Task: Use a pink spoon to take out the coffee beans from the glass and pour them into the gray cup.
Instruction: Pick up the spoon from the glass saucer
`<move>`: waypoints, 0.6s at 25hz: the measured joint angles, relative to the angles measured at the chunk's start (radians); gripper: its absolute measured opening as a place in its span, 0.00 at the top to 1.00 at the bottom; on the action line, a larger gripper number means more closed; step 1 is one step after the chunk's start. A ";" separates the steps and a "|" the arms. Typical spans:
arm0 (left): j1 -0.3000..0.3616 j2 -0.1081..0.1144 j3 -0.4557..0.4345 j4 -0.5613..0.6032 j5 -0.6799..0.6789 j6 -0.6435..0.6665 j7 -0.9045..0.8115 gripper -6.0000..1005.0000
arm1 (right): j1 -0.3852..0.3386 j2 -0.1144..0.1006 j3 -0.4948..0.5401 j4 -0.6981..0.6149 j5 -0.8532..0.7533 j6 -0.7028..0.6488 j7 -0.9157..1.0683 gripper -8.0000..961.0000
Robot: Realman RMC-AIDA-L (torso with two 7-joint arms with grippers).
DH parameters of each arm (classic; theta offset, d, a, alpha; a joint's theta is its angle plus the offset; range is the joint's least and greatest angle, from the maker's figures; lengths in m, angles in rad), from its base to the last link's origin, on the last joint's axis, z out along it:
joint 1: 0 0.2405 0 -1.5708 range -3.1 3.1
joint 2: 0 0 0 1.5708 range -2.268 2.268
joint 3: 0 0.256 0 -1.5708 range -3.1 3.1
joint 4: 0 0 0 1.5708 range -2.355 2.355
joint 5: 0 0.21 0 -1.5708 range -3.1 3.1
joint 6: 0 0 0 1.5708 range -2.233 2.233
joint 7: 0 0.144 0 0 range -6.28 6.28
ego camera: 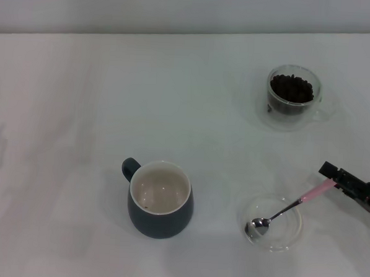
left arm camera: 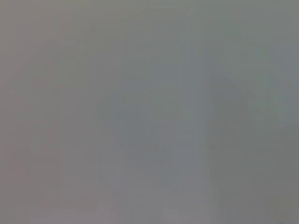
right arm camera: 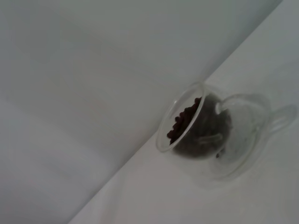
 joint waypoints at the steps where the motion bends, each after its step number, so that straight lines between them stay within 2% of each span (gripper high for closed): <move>1: -0.004 0.000 0.000 -0.002 -0.002 -0.002 0.000 0.59 | 0.001 0.002 -0.002 0.001 -0.003 0.004 -0.001 0.15; 15: -0.015 0.001 -0.001 -0.006 -0.003 -0.004 0.000 0.59 | 0.011 0.005 -0.023 0.023 -0.011 0.013 -0.015 0.17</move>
